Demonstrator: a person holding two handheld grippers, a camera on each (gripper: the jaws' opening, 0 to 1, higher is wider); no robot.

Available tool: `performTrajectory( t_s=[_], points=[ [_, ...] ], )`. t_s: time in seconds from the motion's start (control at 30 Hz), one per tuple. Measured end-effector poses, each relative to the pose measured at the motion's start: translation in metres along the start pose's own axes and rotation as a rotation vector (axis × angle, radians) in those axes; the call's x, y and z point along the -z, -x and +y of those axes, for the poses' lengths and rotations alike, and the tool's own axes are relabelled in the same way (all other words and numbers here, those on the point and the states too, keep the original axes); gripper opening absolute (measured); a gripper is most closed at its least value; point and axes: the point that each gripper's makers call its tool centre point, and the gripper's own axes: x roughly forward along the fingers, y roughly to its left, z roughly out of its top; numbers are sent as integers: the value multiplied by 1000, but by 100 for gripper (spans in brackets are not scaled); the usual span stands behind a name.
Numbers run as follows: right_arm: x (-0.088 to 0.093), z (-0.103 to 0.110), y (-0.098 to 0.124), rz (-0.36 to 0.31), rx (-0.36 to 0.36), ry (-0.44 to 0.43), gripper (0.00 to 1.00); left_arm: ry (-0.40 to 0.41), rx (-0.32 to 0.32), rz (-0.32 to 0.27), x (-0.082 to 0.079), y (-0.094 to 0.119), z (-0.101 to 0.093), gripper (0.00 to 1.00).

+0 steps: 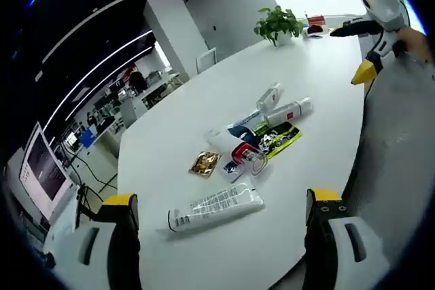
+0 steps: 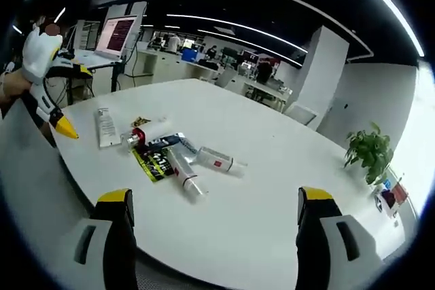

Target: Arrange the skincare products in the storage area until every visible bottle or jar stands upright without overlapping.

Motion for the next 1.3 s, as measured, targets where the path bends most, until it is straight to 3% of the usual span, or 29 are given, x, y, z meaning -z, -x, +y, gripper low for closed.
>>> performTrajectory(
  t_s=[0.23,0.33,0.37,0.43,0.6,0.7,0.77,0.87,0.93,1.07,1.3],
  points=[
    [0,7,-4,9,-19,29,100,-230,81,40,5,-14,11,89],
    [0,9,-4,7,-24,50,100,-383,68,24,-1,-23,25,71],
    [0,9,-4,6,-24,53,100,-393,73,27,-1,-25,26,65],
    [0,9,-4,8,-25,57,100,-436,123,81,7,-31,28,65],
    [-1,8,-4,0,-14,59,100,-524,238,132,14,-44,27,62],
    [-1,7,-4,-5,-7,55,100,-524,321,136,18,-51,22,59],
    [-1,6,-3,-6,-3,61,100,-475,371,178,25,-52,19,54],
    [-1,6,-3,-7,-3,64,100,-479,438,174,24,-57,12,50],
    [-1,7,-4,-4,-6,67,100,-502,443,192,26,-60,14,51],
    [0,7,-4,-1,-9,72,100,-484,566,252,40,-62,4,55],
    [1,8,-4,6,-10,81,100,-509,607,299,55,-77,11,47]
  ],
)
